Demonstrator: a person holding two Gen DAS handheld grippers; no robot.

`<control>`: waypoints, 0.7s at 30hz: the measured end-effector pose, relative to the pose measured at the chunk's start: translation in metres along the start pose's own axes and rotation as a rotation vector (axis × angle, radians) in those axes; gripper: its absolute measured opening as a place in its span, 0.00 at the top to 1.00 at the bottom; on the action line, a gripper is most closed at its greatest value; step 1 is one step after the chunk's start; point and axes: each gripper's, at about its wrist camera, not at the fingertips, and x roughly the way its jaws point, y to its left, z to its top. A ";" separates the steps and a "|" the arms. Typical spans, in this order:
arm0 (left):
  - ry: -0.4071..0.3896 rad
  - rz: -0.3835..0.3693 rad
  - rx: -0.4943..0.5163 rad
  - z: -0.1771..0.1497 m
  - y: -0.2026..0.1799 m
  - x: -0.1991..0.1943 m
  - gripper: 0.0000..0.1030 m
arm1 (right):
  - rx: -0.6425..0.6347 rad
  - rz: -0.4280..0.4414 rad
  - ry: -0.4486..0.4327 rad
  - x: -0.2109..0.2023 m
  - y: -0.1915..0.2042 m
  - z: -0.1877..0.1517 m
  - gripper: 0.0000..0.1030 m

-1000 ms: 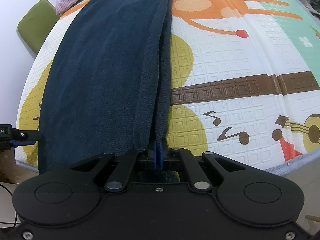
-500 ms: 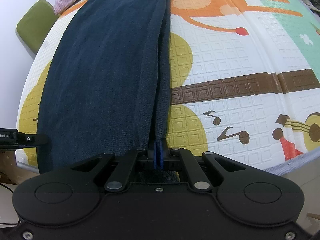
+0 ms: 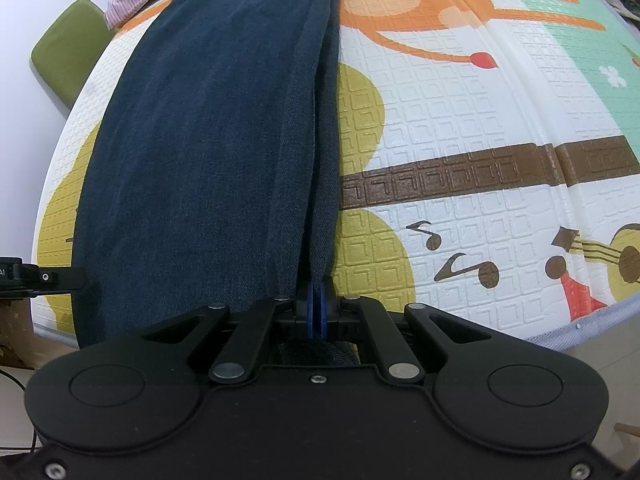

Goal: Fold clothes
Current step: 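Close the left gripper on the edge and pull it taut with both grippers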

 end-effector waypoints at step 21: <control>0.007 0.055 0.069 0.000 -0.005 0.017 0.92 | 0.013 0.004 0.001 0.002 -0.001 0.000 0.97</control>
